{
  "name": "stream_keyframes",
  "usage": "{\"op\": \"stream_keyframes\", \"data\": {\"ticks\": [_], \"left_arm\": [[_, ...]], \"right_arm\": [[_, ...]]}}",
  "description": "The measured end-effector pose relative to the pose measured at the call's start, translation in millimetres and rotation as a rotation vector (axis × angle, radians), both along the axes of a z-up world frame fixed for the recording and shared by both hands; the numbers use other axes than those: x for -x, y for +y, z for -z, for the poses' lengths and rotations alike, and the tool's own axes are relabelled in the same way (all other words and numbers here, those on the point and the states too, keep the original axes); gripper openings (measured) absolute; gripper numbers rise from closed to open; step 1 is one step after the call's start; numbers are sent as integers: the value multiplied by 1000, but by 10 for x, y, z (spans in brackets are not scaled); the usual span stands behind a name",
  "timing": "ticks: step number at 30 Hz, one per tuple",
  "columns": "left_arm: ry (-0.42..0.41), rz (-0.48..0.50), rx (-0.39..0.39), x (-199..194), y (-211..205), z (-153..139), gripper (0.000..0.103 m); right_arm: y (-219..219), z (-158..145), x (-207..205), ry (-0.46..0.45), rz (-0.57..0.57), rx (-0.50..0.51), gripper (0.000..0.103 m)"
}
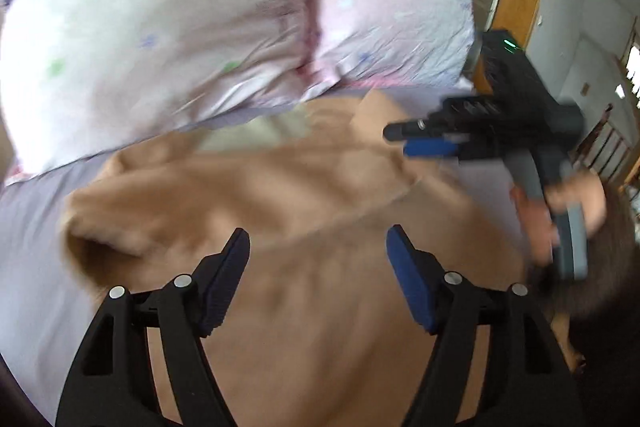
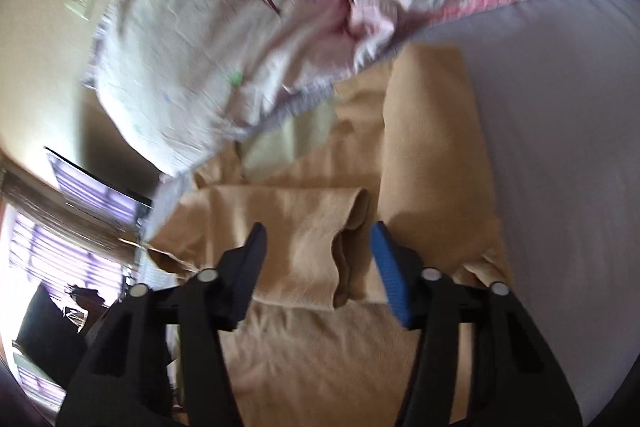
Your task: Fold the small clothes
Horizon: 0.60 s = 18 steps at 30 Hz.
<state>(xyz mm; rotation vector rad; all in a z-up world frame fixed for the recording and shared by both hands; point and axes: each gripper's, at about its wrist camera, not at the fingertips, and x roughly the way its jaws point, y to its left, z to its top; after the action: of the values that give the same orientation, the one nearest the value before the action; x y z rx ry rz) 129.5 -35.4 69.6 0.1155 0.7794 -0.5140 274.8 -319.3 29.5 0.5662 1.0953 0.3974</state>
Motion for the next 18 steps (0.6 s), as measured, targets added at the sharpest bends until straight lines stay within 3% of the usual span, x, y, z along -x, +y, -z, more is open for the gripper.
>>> {"op": "stream_keyframes", "data": {"ticks": [3, 5, 7, 9, 10, 14, 16, 18], "left_arm": [[24, -54, -31, 208, 334, 81, 71], [53, -99, -55, 317, 541, 196, 71], [79, -131, -79, 408, 670, 299, 71], [111, -150, -82, 444, 791, 414, 71], [129, -161, -85, 430, 823, 470, 71], [162, -182, -83, 414, 910, 586, 71], [154, -184, -81, 384, 900, 605, 71], [149, -188, -75, 381, 906, 609, 71]], "right_arm": [[107, 154, -97, 44, -11, 67, 47], [167, 236, -98, 48, -25, 96, 38], [270, 244, -71, 23, -80, 120, 2], [360, 196, -28, -11, -112, 137, 2], [387, 59, 13, -86, -103, 190, 1], [138, -390, 22, -260, 57, 265, 1], [-15, -409, -18, -270, 142, 327, 2], [-142, -208, -132, -185, 169, 417, 7]]}}
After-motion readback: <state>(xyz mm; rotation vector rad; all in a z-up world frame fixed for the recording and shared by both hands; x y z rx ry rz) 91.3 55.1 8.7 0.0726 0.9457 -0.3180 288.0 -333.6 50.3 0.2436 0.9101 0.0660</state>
